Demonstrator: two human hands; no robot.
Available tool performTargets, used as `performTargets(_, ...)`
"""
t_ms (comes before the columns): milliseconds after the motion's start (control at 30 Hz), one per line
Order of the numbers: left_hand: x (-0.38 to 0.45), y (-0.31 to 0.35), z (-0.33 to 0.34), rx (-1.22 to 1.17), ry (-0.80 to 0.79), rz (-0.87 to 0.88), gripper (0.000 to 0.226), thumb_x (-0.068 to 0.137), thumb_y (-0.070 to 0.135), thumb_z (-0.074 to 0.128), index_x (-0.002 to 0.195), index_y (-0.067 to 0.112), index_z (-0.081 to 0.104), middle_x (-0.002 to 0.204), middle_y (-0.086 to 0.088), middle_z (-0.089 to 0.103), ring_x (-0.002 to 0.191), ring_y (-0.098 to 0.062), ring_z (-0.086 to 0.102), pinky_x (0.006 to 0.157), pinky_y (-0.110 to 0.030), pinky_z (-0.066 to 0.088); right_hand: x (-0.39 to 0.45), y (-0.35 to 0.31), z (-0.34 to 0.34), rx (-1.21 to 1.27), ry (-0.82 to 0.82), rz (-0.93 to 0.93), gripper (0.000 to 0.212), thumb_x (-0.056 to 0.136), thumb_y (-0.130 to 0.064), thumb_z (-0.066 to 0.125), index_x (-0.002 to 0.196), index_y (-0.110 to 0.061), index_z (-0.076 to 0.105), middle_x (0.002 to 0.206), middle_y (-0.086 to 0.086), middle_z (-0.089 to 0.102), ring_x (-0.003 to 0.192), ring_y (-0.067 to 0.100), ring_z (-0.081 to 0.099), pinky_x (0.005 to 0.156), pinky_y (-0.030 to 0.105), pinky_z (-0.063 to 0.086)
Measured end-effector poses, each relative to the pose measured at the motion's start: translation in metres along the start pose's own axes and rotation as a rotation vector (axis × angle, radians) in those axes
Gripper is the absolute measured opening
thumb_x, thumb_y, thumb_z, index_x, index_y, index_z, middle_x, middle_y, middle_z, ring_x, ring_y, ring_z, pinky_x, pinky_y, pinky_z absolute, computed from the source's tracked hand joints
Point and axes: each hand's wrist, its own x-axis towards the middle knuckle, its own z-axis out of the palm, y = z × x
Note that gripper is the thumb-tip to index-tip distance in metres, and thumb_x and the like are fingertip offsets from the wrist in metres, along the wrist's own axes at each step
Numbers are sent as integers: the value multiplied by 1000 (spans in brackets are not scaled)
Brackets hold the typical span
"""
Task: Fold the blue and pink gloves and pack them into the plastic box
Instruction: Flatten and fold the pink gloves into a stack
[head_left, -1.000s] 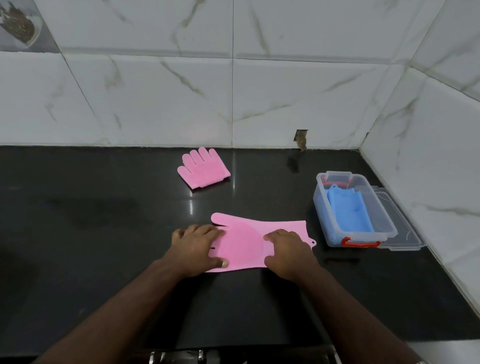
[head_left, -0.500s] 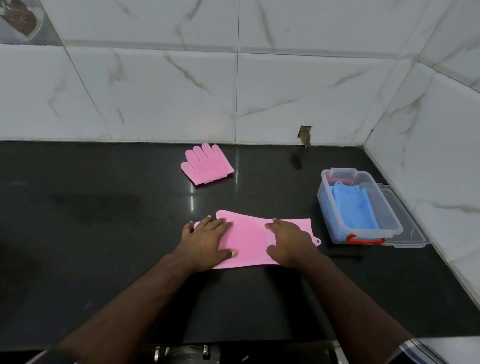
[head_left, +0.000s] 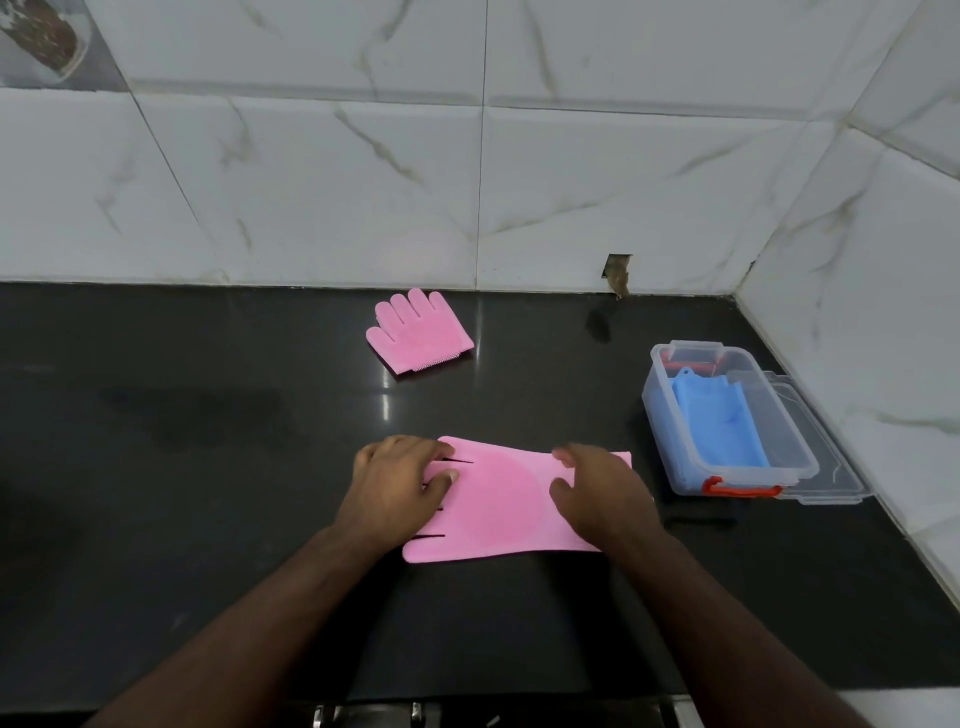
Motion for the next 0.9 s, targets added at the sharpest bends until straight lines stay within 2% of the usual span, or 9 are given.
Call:
performTargets(67,5,-3,-4,-31,16,-49,25,93,39,58,117,37,64,112,22,66,117,-10,54,102,-38,34,5,-3,-4,19,48,-5,39,93,-29,60,132,-26,59,135,-5,60,120,15,58,102,34,46)
performTargets(200,23,-5,-10,-48,23,-145,19,93,36,55,110,35,63,106,19,67,109,-14,58,97,-41,40,19,-9,-4,76,32,-29,33,92,-24,61,124,-22,64,123,-3,68,109,15,63,97,32,50)
performTargets(367,47,-18,-13,-217,68,-335,24,91,30,57,113,31,66,110,14,71,109,-16,64,100,-43,47,41,-13,-3,146,-1,-2,29,92,-21,60,121,-18,65,115,1,69,99,16,64,88,29,51)
performTargets(467,64,-22,-15,-321,75,-410,28,93,25,59,120,20,66,114,5,71,109,-17,65,97,-28,45,59,-17,-3,170,-15,5,25,92,-21,60,116,-16,67,112,2,71,97,17,65,89,33,53)
performTargets(533,78,-24,-17,-369,78,-464,33,93,23,61,125,15,65,118,1,70,110,-18,64,93,-24,42,72,-21,-4,177,-20,-8,26,92,-23,60,115,-15,68,114,3,71,99,19,65,91,34,53)
performTargets(700,120,-34,-19,-459,113,-594,51,90,26,67,138,10,56,128,-5,66,120,-25,60,101,-33,43,111,-38,-7,285,-27,-47,28,89,-25,65,115,-17,70,111,-1,73,103,17,66,92,27,49)
performTargets(800,145,-41,-19,-610,147,-685,64,85,29,72,141,9,51,123,-6,67,114,-26,63,103,-41,48,144,-53,-5,354,-36,-54,30,87,-23,67,116,-17,70,109,-1,73,105,16,66,88,19,44)
performTargets(867,158,-53,-13,-708,165,-725,62,75,35,74,131,14,57,110,-3,69,101,-26,67,94,-49,54,165,-66,-4,417,-48,-71,37,87,-20,68,123,-14,65,115,0,72,109,14,65,92,18,43)
performTargets(900,164,-60,-9,-737,169,-733,55,70,37,73,120,18,61,102,-3,71,94,-27,69,89,-51,57,176,-73,-3,448,-62,-80,43,87,-18,68,129,-13,61,123,1,69,115,14,63,96,19,41)
